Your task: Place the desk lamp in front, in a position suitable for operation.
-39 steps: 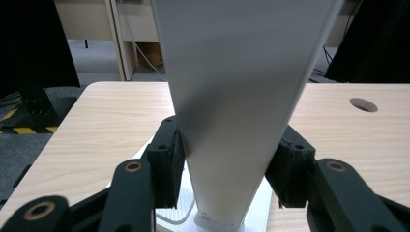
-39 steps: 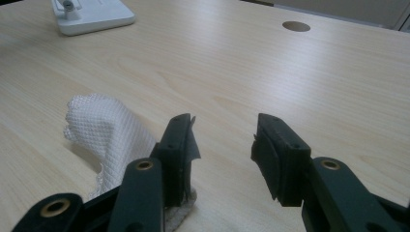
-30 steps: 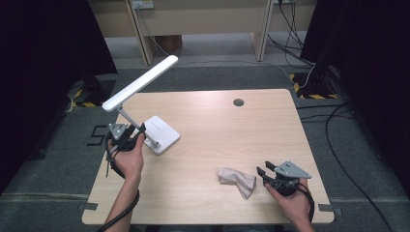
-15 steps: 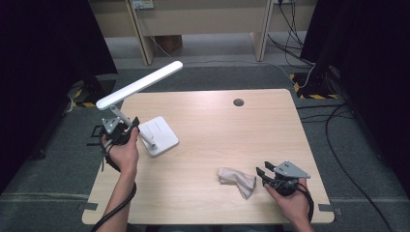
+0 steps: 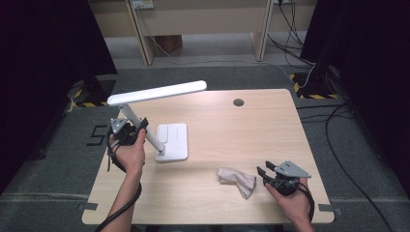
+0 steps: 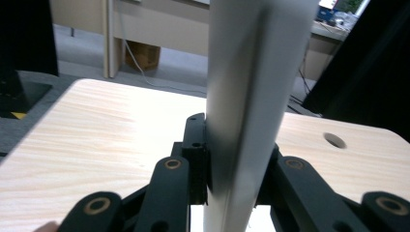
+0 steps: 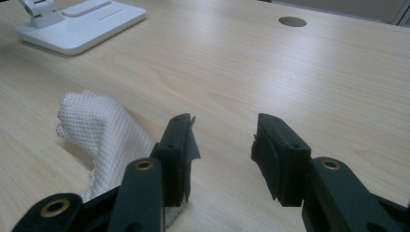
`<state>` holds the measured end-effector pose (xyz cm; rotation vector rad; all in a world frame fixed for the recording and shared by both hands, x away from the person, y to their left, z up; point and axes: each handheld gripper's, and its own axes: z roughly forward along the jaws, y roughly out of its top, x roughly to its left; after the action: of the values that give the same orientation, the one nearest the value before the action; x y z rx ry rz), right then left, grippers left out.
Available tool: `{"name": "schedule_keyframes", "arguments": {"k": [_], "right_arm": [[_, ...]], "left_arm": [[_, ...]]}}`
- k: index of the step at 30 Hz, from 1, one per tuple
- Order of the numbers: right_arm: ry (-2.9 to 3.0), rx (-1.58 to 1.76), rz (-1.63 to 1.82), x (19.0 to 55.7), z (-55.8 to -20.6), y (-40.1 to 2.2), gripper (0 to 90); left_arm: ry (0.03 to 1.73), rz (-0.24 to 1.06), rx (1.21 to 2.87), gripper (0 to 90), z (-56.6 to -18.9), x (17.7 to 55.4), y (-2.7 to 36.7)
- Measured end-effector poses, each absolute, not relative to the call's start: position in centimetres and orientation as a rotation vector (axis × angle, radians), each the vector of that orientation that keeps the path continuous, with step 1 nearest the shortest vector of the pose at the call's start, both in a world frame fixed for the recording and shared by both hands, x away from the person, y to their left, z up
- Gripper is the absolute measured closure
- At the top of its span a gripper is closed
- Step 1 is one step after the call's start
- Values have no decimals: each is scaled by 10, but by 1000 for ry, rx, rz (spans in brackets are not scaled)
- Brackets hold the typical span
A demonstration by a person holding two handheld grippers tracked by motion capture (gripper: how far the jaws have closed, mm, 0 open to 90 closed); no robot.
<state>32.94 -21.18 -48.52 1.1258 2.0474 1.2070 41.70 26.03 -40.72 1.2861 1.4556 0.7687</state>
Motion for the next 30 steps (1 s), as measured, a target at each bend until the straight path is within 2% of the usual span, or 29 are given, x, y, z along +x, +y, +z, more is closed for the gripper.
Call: {"name": "schedule_keyframes", "arguments": {"k": [6,20,30], "right_arm": [[2042,1128,1205,329,-485,-213,575],[2043,1119,1207,328,-483,-212,576],[2078,1095,1219,325,-477,-207,575]], "left_arm": [[1440,712,1312,757,-401,409,243],[1361,693,1359,758,-404,380,200],[1333,705,1386,750,-407,361,191]]}}
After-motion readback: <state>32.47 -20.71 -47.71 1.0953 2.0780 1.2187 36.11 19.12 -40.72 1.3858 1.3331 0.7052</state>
